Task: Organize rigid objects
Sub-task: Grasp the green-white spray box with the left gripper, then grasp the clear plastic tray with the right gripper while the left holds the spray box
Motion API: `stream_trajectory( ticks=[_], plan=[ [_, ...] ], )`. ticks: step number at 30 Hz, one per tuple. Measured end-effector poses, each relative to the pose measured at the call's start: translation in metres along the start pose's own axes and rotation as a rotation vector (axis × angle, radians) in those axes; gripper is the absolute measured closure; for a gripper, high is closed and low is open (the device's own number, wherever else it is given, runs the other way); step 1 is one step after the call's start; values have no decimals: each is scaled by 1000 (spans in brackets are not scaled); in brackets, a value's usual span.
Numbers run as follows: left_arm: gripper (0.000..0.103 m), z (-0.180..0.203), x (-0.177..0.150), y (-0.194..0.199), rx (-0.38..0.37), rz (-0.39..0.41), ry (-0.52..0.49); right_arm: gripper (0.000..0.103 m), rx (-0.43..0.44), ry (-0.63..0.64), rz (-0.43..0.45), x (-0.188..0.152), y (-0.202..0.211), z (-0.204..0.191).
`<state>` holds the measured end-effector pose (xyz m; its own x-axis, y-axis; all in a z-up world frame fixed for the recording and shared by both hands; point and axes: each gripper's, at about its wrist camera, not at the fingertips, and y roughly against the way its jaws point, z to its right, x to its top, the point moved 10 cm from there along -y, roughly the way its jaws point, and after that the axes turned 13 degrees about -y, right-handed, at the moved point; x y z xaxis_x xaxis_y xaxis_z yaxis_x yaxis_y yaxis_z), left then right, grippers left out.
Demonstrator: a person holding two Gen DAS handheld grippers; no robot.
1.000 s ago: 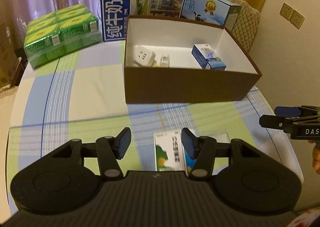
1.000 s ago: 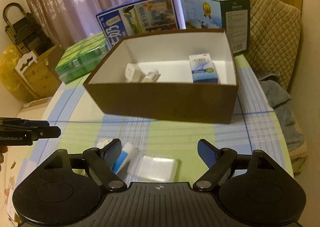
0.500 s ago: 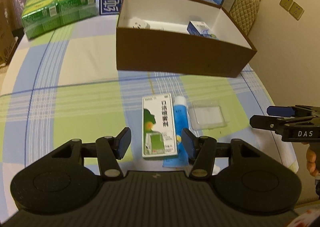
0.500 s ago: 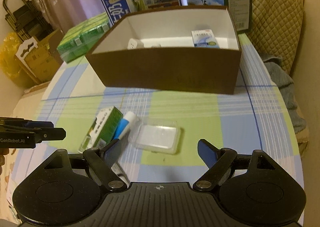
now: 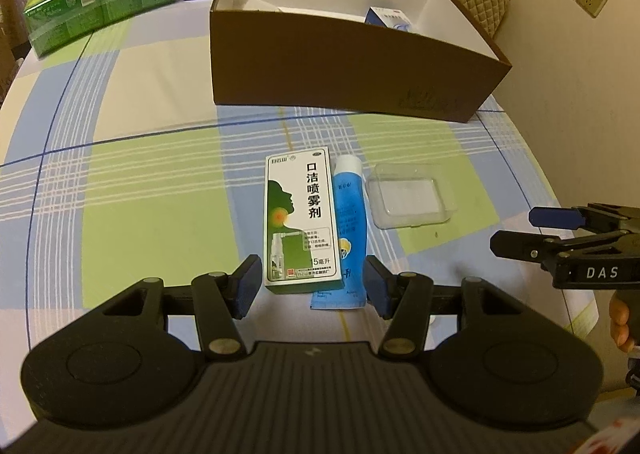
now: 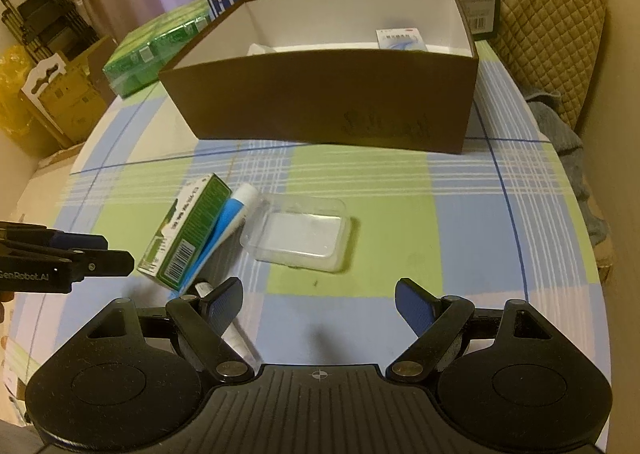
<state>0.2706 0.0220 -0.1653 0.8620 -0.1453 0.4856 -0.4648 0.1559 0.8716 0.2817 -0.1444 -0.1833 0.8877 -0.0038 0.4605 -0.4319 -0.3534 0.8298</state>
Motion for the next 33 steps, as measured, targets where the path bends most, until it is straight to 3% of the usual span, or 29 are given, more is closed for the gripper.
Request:
stream_trajectory(
  ticks=[33],
  plan=[
    [45, -23, 14, -67, -45, -78, 25, 22, -67, -76, -32, 10, -25, 29]
  ],
)
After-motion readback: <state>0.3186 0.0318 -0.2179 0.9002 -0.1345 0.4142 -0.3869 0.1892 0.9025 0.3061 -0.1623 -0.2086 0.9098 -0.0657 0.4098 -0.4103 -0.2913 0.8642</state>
